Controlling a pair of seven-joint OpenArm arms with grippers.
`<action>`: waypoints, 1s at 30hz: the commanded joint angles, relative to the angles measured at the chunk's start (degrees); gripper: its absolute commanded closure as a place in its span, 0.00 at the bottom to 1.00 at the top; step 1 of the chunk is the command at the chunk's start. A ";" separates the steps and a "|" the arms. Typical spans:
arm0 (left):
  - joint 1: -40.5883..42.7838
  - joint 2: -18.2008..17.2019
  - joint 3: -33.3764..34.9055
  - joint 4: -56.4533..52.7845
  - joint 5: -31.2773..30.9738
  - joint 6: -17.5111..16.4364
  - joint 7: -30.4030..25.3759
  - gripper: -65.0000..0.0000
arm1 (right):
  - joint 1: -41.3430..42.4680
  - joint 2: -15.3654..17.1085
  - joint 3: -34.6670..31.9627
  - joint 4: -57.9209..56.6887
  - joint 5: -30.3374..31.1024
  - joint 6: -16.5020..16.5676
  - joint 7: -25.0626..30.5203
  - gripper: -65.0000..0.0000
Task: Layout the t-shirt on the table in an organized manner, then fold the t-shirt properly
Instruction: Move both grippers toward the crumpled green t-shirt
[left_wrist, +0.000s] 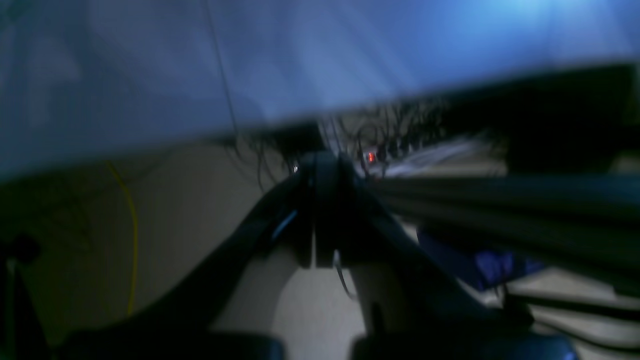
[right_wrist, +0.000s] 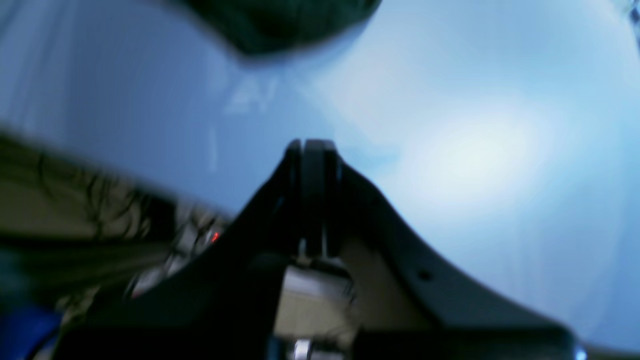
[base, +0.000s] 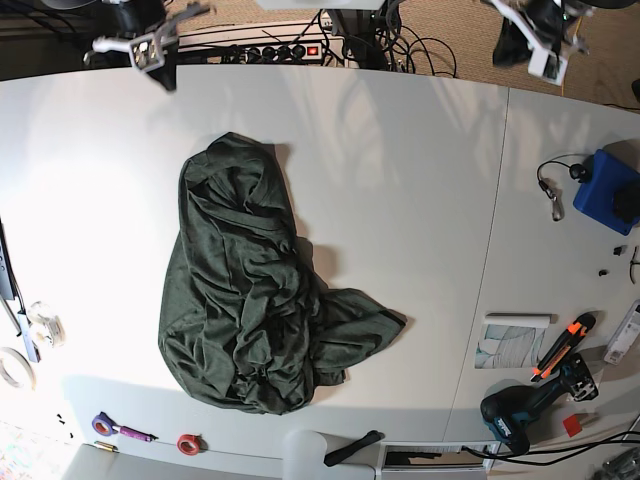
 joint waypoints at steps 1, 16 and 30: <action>-0.02 -0.33 -0.26 0.90 -0.59 -1.73 -0.81 1.00 | 0.28 0.46 0.44 0.90 -0.42 -0.37 1.16 1.00; -17.99 5.40 -0.15 0.11 -0.57 -10.49 -4.00 1.00 | 17.86 -10.95 0.35 0.87 -5.51 6.03 -1.92 1.00; -23.08 6.34 -0.15 -7.39 -0.59 -12.83 -2.58 0.40 | 24.63 -8.72 0.35 -5.11 -5.53 12.94 -8.00 0.50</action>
